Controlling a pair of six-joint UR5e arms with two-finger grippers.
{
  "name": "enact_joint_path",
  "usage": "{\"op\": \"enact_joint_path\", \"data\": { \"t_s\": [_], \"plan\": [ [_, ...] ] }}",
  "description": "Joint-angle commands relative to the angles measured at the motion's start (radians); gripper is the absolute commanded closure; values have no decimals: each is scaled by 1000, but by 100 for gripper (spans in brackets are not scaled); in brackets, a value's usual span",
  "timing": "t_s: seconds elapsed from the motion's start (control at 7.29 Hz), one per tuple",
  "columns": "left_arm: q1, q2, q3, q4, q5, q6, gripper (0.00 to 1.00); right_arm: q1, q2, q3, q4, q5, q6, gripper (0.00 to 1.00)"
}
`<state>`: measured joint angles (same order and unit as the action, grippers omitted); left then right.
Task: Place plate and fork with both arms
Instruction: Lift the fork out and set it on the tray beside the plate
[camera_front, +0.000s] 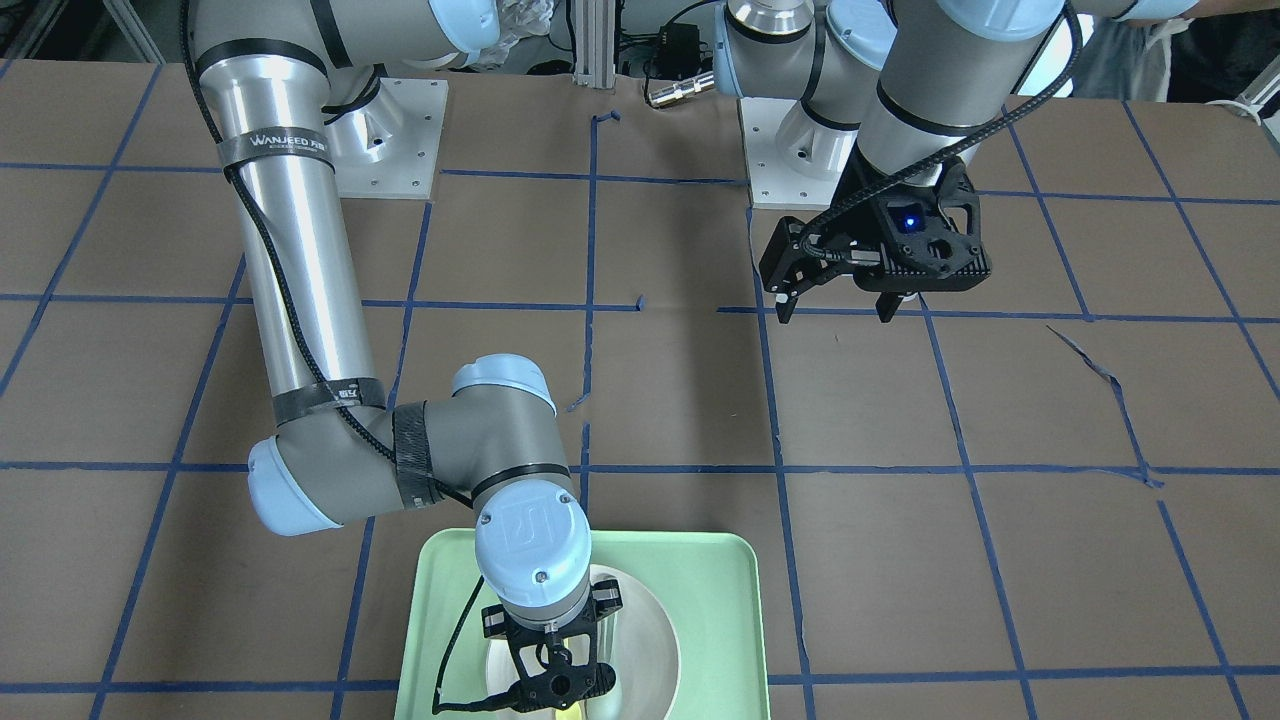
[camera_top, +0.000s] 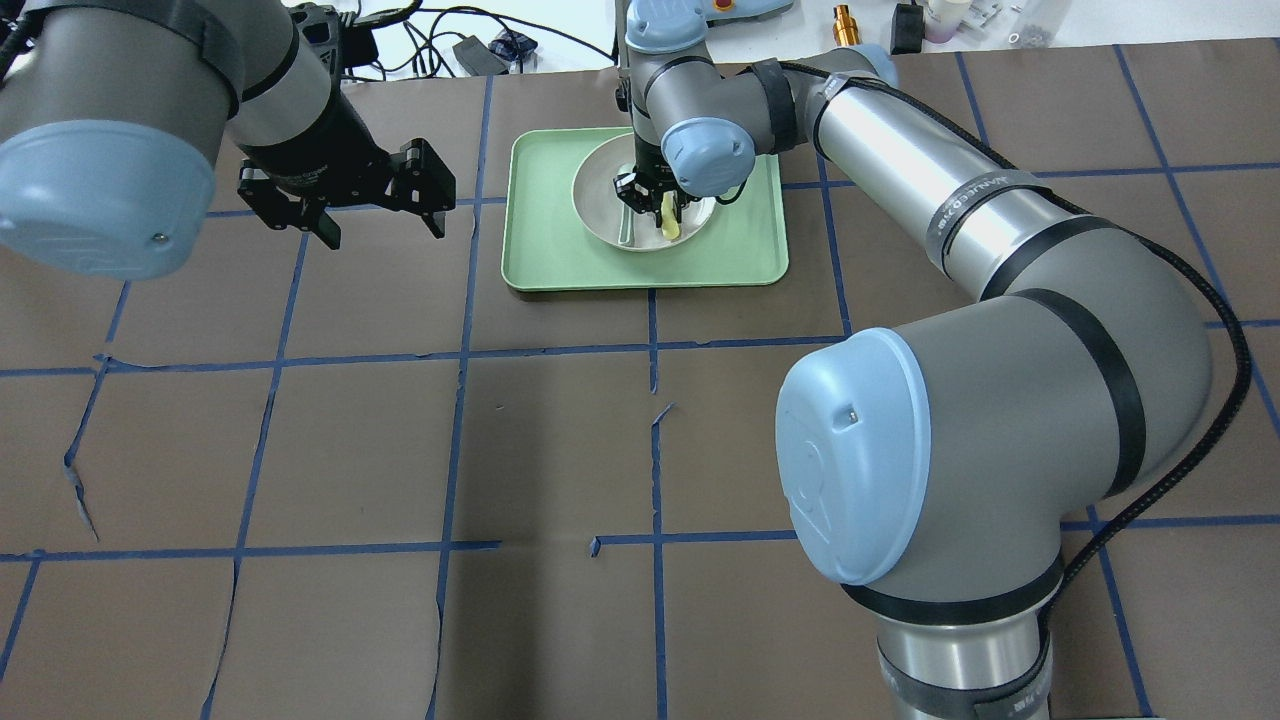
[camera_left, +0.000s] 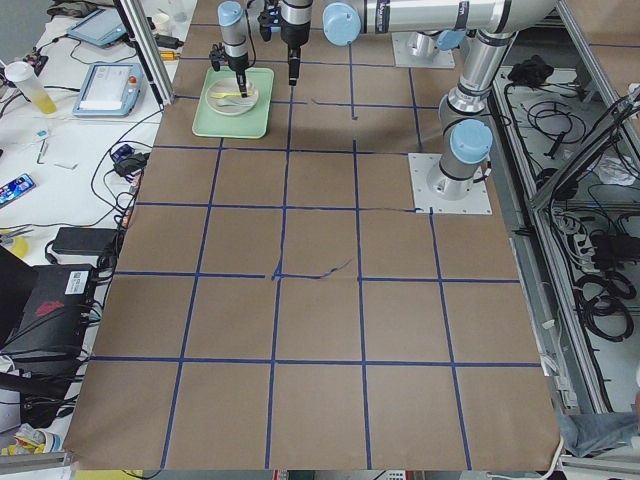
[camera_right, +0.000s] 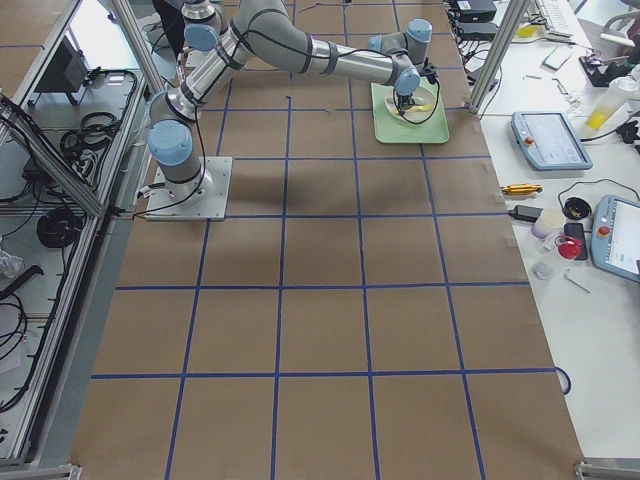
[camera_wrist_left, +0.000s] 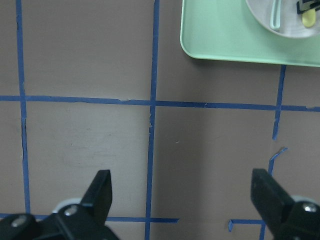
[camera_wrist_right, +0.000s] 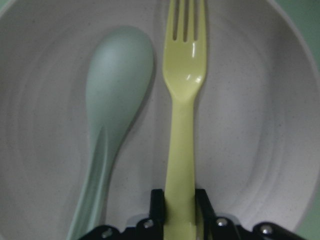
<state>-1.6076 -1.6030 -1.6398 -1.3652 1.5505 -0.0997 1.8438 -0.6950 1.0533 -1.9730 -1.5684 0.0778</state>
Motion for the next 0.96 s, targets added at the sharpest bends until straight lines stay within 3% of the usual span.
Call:
{"op": "enact_joint_path", "data": {
  "t_s": [0.0,0.27,0.55,0.82],
  "plan": [
    [0,-2,1,1,0,0,0,-1,-84,11,37,2,22,91],
    [0,-2,3,2,0,0,0,-27,-159,68,100,-4,34,95],
    [0,-3,2,2,0,0,0,-127,-179,155,77,-1,27,95],
    [0,-3,0,2,0,-2,0,-147,-152,178,13,2,30,95]
  ]
}}
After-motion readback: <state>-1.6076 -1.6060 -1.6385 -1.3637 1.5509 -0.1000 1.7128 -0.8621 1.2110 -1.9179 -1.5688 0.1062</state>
